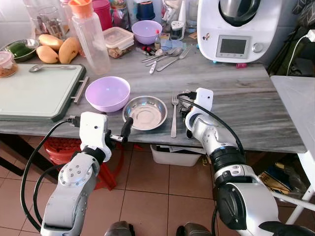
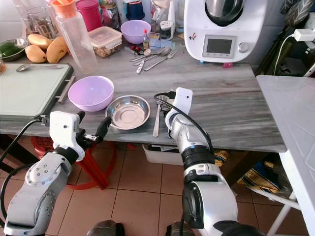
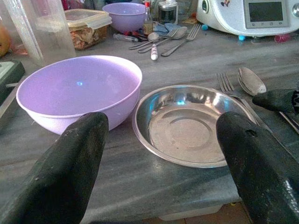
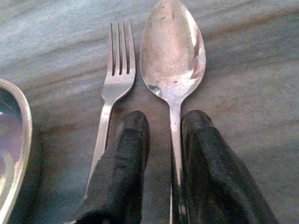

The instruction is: Setting the table

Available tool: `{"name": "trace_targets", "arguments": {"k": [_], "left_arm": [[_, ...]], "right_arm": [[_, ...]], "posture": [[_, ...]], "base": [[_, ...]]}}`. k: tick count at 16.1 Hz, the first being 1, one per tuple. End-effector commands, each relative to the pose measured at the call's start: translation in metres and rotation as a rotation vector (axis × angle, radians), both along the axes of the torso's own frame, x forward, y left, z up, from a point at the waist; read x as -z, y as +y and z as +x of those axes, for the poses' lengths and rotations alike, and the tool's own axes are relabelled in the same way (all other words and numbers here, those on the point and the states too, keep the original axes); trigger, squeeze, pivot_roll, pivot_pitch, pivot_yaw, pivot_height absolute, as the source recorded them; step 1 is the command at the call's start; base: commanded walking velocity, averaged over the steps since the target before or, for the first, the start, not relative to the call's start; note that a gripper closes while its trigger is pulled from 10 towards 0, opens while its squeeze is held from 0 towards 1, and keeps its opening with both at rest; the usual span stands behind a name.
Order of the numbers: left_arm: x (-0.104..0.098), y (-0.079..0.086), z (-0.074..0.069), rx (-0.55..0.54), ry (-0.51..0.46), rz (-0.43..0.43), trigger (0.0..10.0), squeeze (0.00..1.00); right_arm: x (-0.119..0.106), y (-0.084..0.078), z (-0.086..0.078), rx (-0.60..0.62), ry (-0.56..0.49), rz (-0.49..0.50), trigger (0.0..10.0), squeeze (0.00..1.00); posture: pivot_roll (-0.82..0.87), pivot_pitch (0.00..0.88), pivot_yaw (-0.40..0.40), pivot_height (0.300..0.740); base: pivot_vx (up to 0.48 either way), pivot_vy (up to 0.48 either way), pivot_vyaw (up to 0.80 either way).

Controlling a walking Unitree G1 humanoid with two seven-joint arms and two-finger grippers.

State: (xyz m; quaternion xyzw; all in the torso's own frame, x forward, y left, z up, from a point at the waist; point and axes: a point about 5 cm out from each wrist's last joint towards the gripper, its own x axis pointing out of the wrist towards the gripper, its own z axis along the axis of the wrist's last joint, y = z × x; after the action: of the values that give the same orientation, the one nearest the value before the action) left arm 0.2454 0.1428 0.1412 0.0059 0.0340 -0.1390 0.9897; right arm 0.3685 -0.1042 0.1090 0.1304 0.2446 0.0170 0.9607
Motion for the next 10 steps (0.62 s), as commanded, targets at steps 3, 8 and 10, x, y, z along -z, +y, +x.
{"name": "trace_targets", "arguments": {"k": [3,8,10], "left_arm": [[0.0,-0.001,0.002,0.004,-0.005,0.002,10.0,0.0],[0.0,-0.001,0.002,0.006,-0.007,0.001,10.0,0.0],[0.0,-0.001,0.003,0.006,-0.008,0.001,10.0,0.0]], "right_arm": [[0.006,-0.004,-0.004,0.021,0.031,0.002,10.0,1.0],[-0.002,-0.009,0.0,0.041,-0.003,-0.007,10.0,1.0],[-0.004,-0.011,0.001,0.046,-0.009,-0.007,10.0,1.0]], "posture": [[0.02,0.027,0.048,0.74],[0.02,0.022,0.048,0.74],[0.02,0.02,0.049,0.74]], "base": [[0.0,0.0,0.0],[0.0,0.0,0.0],[0.0,0.0,0.0]]}}
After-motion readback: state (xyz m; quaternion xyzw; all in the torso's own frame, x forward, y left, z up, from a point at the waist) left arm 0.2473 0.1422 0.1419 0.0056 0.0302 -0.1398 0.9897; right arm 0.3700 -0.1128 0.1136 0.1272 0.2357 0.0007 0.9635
